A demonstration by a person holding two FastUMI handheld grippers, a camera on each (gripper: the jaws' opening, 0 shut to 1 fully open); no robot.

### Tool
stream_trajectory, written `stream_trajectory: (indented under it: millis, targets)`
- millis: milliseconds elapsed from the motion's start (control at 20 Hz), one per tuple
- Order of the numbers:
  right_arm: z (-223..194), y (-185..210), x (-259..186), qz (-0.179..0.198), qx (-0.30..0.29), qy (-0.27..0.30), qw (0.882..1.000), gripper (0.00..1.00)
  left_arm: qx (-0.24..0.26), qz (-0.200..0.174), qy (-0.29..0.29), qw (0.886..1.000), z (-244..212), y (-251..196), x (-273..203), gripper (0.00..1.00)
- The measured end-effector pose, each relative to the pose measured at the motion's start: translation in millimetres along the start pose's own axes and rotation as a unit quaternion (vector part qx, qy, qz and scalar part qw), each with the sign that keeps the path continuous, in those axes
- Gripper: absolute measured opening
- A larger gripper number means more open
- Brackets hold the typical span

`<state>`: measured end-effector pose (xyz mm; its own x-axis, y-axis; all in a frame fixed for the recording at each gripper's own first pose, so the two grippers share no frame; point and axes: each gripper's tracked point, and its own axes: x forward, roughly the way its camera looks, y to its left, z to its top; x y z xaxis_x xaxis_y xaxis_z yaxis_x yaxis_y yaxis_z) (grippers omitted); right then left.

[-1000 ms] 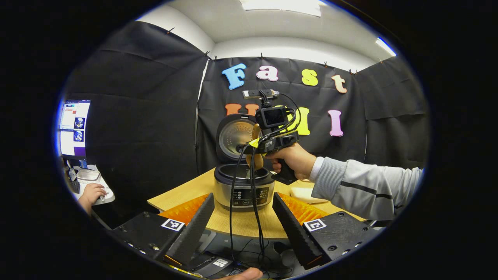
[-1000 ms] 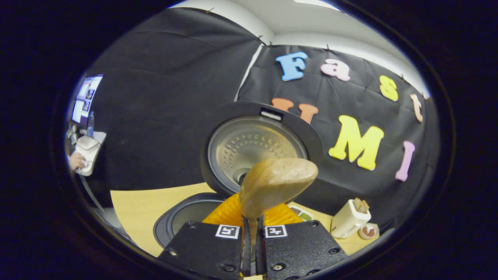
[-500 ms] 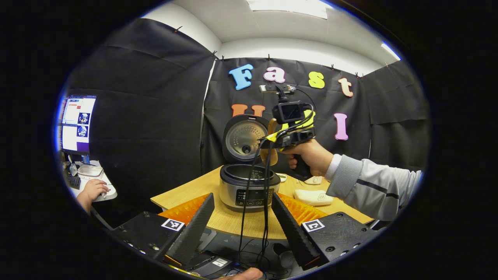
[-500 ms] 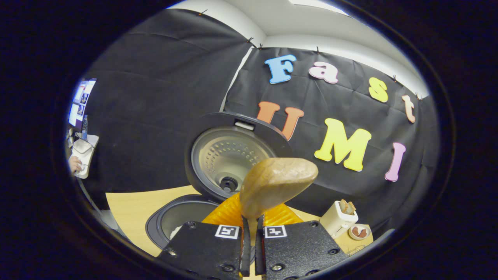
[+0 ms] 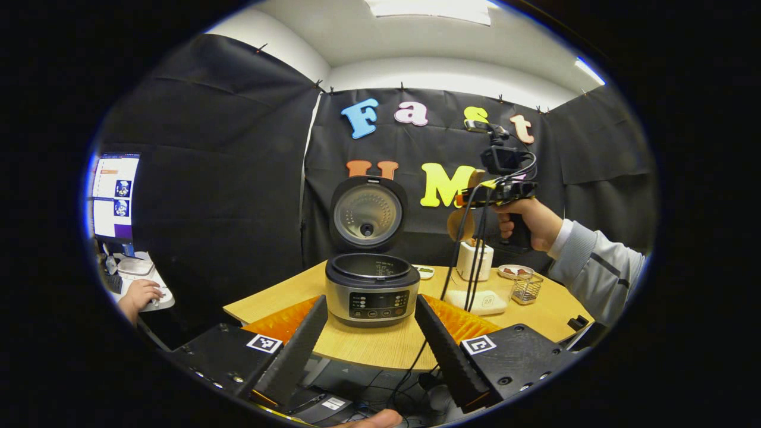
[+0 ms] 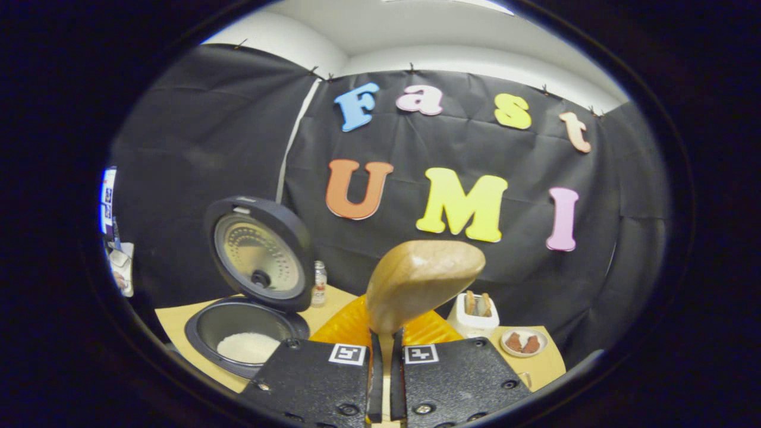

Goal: Close the left gripper, press the button to open the rice cooker; take a wooden spoon from the chopstick holder with the right hand, scoop a spoonful of rice and pour it into the rice cooker, then put the wooden spoon back into the chopstick holder.

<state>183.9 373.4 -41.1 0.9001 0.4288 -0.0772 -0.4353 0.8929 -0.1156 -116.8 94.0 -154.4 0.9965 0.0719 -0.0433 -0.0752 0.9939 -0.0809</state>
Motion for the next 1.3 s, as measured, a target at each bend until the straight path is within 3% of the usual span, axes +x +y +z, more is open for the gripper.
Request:
stream_trajectory:
  millis: [250, 650, 1300]
  targets:
    - [-3.0, -97.1, -23.5, -0.047, 0.018, 0.002, 0.999, 0.10, 0.024, 0.006, -0.003, 1.000, -0.3, -14.5, 11.3, 0.94]
    - [-41.3, -204.0, -65.2, -0.108, 0.034, 0.021, 0.993, 0.09, 0.010, -0.015, -0.009, 1.000, 2.9, -43.9, 23.6, 0.94]
    - [-140.8, -261.8, -52.8, -0.134, 0.079, 0.078, 0.985, 0.13, 0.004, -0.029, -0.007, 1.000, 6.7, -68.6, 55.9, 0.95]
